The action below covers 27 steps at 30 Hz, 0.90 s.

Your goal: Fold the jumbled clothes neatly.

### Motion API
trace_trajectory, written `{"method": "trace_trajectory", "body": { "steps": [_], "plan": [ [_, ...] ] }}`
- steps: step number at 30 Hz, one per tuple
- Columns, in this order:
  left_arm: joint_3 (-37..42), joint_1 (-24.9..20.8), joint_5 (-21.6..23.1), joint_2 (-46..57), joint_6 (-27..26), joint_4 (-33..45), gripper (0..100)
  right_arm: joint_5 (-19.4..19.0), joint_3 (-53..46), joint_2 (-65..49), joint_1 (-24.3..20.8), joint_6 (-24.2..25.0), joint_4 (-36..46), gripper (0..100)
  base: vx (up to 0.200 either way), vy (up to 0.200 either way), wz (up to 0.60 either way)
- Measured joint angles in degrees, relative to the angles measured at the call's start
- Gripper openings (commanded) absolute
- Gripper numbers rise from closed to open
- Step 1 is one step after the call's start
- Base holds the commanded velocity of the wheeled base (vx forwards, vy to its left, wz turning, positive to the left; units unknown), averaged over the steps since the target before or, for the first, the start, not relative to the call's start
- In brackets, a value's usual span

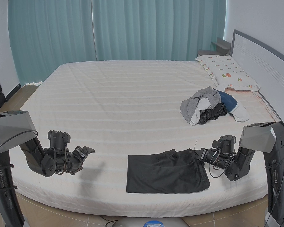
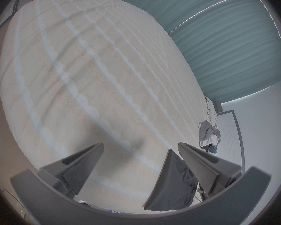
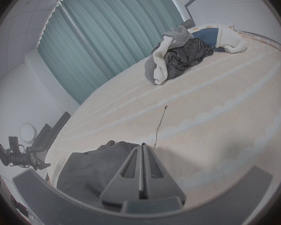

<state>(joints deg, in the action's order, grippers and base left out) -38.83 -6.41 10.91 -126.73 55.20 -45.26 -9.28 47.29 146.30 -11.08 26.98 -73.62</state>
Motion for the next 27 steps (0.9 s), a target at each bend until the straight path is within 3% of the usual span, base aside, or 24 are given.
{"method": "trace_trajectory", "body": {
  "steps": [11, 20, 21, 27],
  "plan": [
    [0.1, 0.0, 0.0, 0.0, 0.0, 0.0, 100, -0.1, -3.0, -1.3, 4.0, 0.2, 0.2, 0, 0.0, 0.0, 0.0],
    [0.2, 0.0, 0.0, 0.0, 0.0, 0.0, 100, -0.5, -3.9, -1.6, 4.8, 0.1, 0.8, 0, 0.0, 0.0, 0.0],
    [0.2, 0.0, 0.0, 0.0, 0.0, 0.0, 100, -0.9, -4.1, -1.6, 4.8, 0.1, 0.7, 100, 0.0, 0.0, 0.0],
    [0.2, 0.0, 0.0, 0.0, 0.0, 0.0, 100, -3.1, -5.6, -2.2, 4.6, 0.4, -0.2, 100, 0.0, 0.0, 0.0]
  ]
}}
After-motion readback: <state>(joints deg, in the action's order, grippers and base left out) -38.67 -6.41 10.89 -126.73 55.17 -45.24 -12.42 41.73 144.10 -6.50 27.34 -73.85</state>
